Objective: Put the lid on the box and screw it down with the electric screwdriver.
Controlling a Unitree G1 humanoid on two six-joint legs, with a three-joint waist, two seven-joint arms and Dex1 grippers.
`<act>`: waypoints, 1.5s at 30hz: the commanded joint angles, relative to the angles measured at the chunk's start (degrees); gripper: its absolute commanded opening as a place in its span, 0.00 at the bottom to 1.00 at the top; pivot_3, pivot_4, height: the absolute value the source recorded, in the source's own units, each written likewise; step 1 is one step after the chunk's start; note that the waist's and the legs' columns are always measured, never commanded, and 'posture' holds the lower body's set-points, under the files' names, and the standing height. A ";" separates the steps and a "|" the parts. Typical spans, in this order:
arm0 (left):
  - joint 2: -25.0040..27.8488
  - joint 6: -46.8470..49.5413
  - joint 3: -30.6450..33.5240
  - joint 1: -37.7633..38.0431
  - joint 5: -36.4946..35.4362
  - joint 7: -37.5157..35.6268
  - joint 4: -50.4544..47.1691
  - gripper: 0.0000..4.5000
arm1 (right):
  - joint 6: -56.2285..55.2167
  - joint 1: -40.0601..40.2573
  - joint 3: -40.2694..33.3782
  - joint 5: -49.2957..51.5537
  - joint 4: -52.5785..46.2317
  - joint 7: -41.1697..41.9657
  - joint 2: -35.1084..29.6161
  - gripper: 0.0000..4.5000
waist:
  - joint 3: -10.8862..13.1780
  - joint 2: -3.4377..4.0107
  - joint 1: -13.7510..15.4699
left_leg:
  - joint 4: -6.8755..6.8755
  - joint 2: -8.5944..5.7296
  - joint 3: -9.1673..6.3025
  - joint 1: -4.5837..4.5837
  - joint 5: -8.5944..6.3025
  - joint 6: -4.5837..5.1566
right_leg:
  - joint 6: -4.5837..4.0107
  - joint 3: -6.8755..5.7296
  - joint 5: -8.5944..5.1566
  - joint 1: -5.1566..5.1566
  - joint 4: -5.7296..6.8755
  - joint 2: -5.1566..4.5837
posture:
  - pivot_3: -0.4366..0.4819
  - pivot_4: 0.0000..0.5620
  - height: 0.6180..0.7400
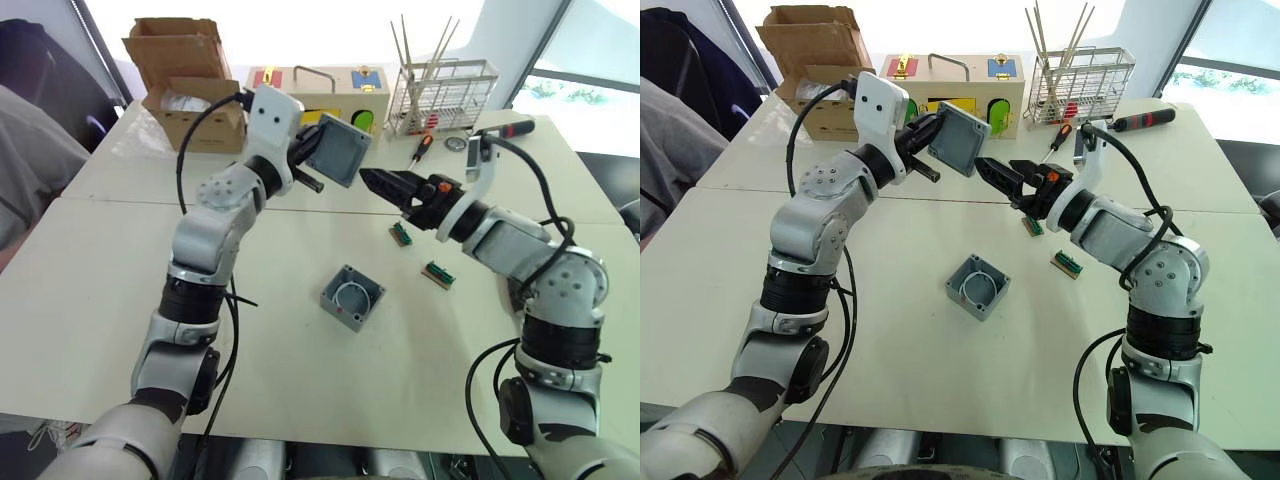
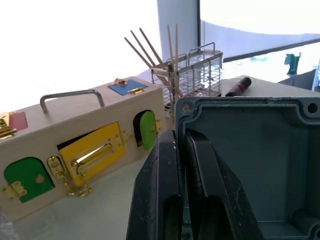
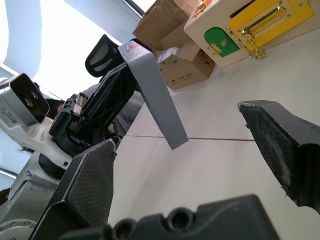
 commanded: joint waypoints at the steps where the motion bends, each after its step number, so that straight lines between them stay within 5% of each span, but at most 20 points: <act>1: -0.67 -1.39 0.31 -1.21 -0.80 -1.26 -2.72 0.03 | -0.33 -1.71 -1.34 1.90 -0.84 0.50 -0.06 1.00 | 0.00 0.00 -0.34 | -0.01 0.00 -0.01 0.00 0.00 0.00 | 0.00 0.00 0.00 0.00 0.00 0.00 | 0.48 0.27 1.00; 8: -1.77 0.15 0.76 -1.65 -1.70 -2.17 -3.36 0.03 | -0.84 -1.51 -1.07 1.54 -1.22 0.09 0.31 1.00 | 0.00 0.00 -0.70 | -0.11 0.04 -0.02 0.00 0.01 -0.01 | 0.00 0.00 0.00 -0.01 -0.01 0.03 | 0.48 0.27 1.00; 14: -2.38 1.57 1.73 -1.80 -3.19 -2.18 -3.39 0.00 | -1.48 -0.67 -1.51 1.88 -2.38 -0.12 0.73 0.59 | 0.00 0.00 -0.63 | -0.12 0.04 -0.02 0.00 0.01 -0.02 | 0.00 0.00 0.00 -0.01 -0.01 0.03 | 0.48 0.27 1.00; 20: -2.06 1.65 1.93 -1.94 -3.64 -2.39 -3.04 0.00 | -2.22 -0.25 -1.57 1.72 -2.90 -0.25 0.93 0.02 | 0.00 0.00 -0.65 | -0.13 0.04 -0.02 0.00 0.01 -0.03 | 0.00 0.01 0.00 -0.01 -0.02 0.04 | 0.48 0.27 1.00; 26: -2.80 -0.35 3.09 -0.80 -4.95 -2.75 -3.58 0.00 | -2.63 0.07 -0.89 1.60 -4.12 0.82 0.52 0.02 | 0.00 0.00 -0.64 | -0.13 0.04 -0.02 0.00 0.02 -0.03 | 0.00 0.01 0.00 -0.01 -0.02 0.04 | 0.48 0.27 1.00; 35: 1.38 7.58 9.97 -0.41 -15.72 -8.31 -3.48 1.00 | -9.91 2.02 2.82 -7.58 -6.76 6.71 -0.48 0.02 | 0.00 0.01 -0.79 | -0.16 0.07 -0.02 0.01 0.04 -0.07 | 0.00 0.01 0.00 -0.04 -0.03 0.07 | 0.48 0.27 1.00; 38: 6.96 12.20 10.01 0.10 -18.42 -13.03 -4.41 1.00 | -13.66 2.62 5.29 -13.82 -7.25 10.45 -3.22 0.02 | 0.01 0.02 -0.90 | -0.21 0.07 -0.02 0.01 0.05 -0.09 | 0.00 0.01 0.00 -0.07 -0.03 0.10 | 0.48 0.27 1.00; 42: 12.62 17.00 11.70 -0.27 -21.10 -15.80 -2.43 1.00 | -51.78 8.35 15.88 -47.24 -6.93 19.85 -11.53 0.02 | 0.02 0.03 -0.47 | -0.22 0.02 -0.05 0.01 0.05 -0.09 | 0.01 0.00 -0.01 -0.11 -0.09 0.10 | 0.48 0.27 1.00; 45: 16.35 17.58 11.22 0.25 -20.68 -17.96 -1.57 1.00 | -65.73 12.87 17.93 -58.16 -2.96 22.88 -16.15 0.02 | 0.02 0.02 -0.79 | -0.21 -0.03 -0.04 0.01 0.05 -0.09 | 0.04 0.01 -0.02 -0.08 -0.13 0.09 | 0.48 0.27 1.00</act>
